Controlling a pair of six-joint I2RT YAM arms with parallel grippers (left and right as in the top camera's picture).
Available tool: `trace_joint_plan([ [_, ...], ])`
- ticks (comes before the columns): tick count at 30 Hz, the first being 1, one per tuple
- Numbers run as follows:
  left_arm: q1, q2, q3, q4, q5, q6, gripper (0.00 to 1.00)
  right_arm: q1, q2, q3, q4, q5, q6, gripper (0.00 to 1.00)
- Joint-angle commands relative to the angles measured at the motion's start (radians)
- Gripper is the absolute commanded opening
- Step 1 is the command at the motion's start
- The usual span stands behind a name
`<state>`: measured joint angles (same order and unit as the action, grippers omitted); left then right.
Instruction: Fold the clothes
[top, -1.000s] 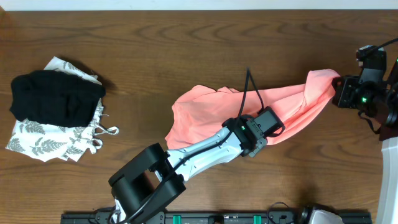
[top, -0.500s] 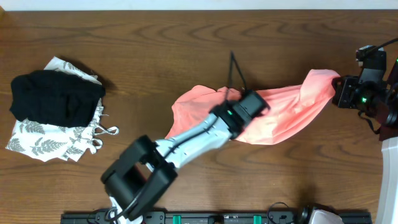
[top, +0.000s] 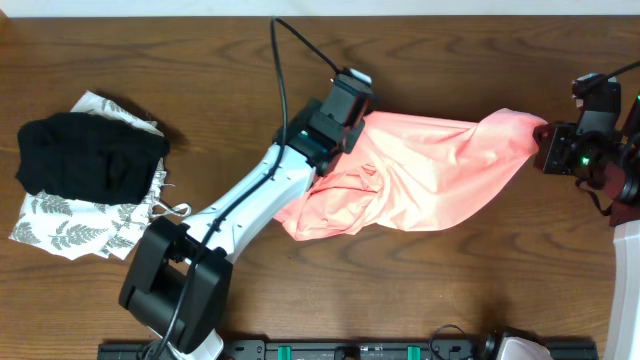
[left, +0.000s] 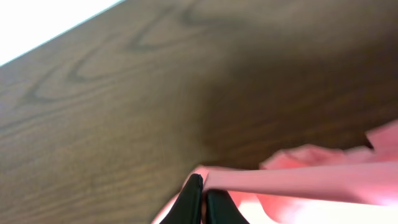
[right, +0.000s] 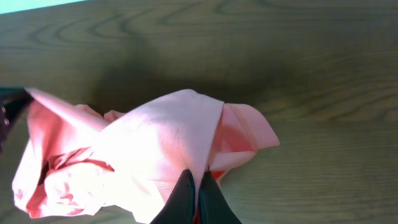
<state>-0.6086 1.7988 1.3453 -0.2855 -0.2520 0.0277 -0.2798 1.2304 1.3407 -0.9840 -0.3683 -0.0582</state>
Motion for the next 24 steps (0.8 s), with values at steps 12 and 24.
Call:
trace_joint_plan([
  [12, 0.047, 0.035, 0.010, -0.059, 0.089, -0.037, 0.47, 0.005, 0.000, 0.020, -0.009, 0.006, 0.012, 0.01],
  [24, -0.028, 0.012, -0.005, -0.217, 0.571, -0.349, 0.49, 0.005, 0.000, 0.020, -0.007, 0.007, 0.012, 0.01],
])
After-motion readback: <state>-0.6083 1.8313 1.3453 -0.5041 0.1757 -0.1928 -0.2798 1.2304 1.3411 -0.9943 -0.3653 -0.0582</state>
